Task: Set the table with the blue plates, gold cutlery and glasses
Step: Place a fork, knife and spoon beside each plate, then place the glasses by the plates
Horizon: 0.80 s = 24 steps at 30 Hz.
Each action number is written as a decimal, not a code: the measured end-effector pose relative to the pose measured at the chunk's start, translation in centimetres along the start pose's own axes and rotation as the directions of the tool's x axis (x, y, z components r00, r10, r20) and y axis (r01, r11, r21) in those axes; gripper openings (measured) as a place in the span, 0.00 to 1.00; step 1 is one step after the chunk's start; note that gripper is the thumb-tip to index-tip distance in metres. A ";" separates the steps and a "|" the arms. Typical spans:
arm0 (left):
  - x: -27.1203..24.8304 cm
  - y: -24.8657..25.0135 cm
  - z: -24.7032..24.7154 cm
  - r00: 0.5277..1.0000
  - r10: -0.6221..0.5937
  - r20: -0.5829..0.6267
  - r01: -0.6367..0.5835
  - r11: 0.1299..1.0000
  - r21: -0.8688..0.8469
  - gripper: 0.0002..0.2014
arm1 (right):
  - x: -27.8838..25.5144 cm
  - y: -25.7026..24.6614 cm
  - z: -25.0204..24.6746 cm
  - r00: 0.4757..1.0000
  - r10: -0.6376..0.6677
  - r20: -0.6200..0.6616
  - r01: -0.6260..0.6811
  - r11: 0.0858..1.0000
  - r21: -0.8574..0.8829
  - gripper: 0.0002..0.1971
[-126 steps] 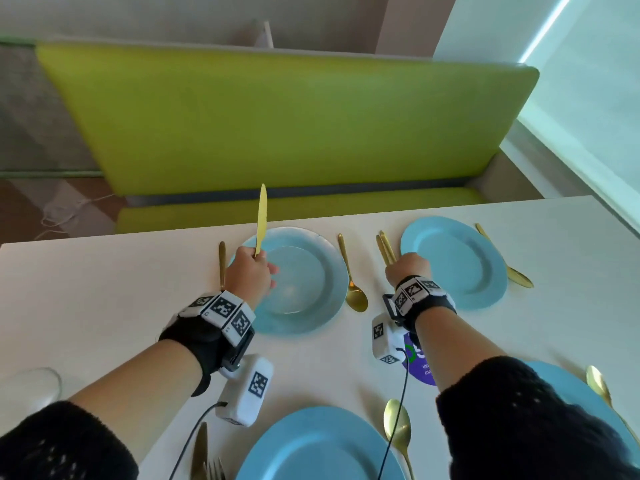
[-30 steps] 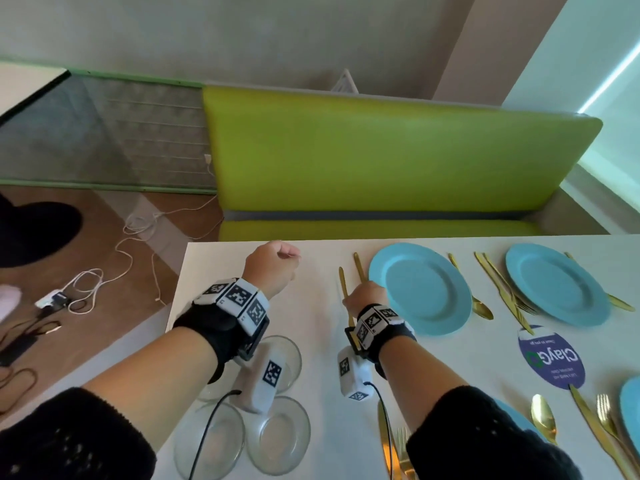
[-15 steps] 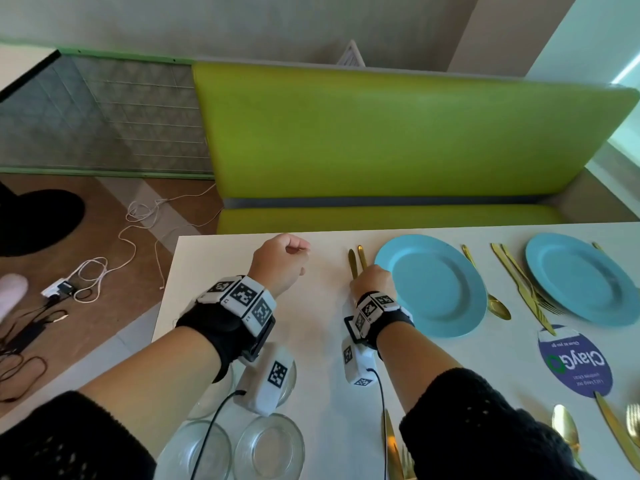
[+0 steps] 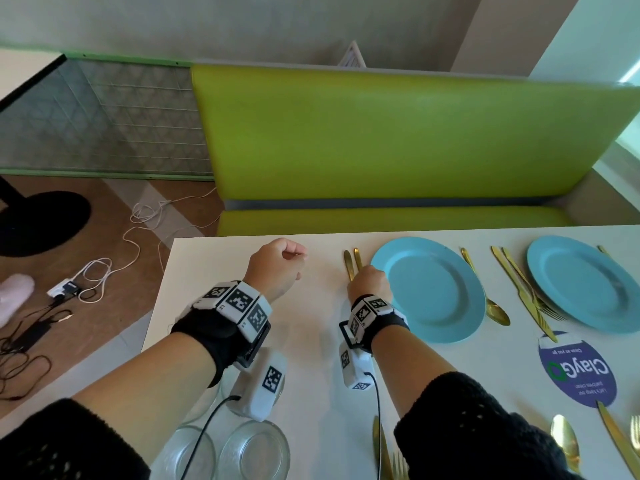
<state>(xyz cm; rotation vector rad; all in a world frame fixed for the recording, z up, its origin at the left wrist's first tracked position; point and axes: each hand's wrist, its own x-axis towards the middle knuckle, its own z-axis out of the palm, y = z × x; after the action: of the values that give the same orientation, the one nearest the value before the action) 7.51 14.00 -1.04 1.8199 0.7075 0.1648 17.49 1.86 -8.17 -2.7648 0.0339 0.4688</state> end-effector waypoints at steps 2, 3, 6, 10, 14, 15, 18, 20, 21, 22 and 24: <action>-0.3 0.0 0.0 1.000 0.003 -0.007 -0.003 1.000 -0.002 0.12 | -0.1 0.1 -0.2 1.000 -0.011 -0.003 0.011 1.000 0.000 0.13; -0.5 0.0 0.0 1.000 0.010 -0.013 -0.010 1.000 -0.004 0.12 | -0.2 0.1 -0.3 1.000 -0.020 -0.005 0.020 1.000 0.000 0.13; -1.2 0.0 -0.4 0.999 0.025 -0.030 -0.025 1.000 -0.017 0.11 | -0.9 0.3 -1.0 0.998 -0.058 -0.020 0.058 0.998 0.009 0.13; -2.6 -0.1 -1.0 0.998 0.030 -0.051 -0.032 0.999 -0.032 0.11 | -2.4 1.1 -2.3 0.995 -0.092 -0.042 0.094 0.995 0.038 0.15; -5.0 -0.5 -1.7 0.999 0.028 -0.034 -0.028 1.000 -0.002 0.11 | -5.4 3.3 -3.6 0.992 -0.113 -0.047 0.117 0.990 0.084 0.16; -5.8 -0.6 -1.9 0.999 0.032 -0.038 -0.032 0.999 0.015 0.09 | -6.4 3.9 -3.8 0.992 -0.122 -0.042 0.126 0.987 0.096 0.16; -8.4 -1.3 -2.9 0.997 0.043 -0.071 -0.032 0.990 0.141 0.05 | -10.0 5.8 -3.8 0.985 -0.173 0.008 0.172 0.981 0.085 0.16; -10.4 -1.9 -3.9 0.991 0.052 -0.124 -0.028 0.981 0.193 0.10 | -12.8 7.0 -3.0 0.972 -0.223 0.076 0.219 0.974 0.057 0.16; -11.4 -2.3 -4.6 0.986 0.052 -0.161 -0.020 0.980 0.197 0.12 | -14.1 7.5 -2.5 0.965 -0.235 0.113 0.230 0.972 0.052 0.16; -12.3 -2.8 -5.3 0.978 0.046 -0.201 -0.006 0.981 0.195 0.14 | -15.5 7.8 -1.9 0.961 -0.232 0.148 0.227 0.972 0.054 0.17; -13.8 -4.1 -7.1 0.960 0.031 -0.277 0.021 0.983 0.183 0.18 | -18.3 8.2 -1.0 0.953 -0.228 0.200 0.214 0.973 0.088 0.19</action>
<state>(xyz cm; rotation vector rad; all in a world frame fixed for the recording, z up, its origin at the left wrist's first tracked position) -8.36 13.22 1.05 1.9972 0.9414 0.3757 -0.15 -6.79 -4.03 -2.5991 -0.3020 0.6808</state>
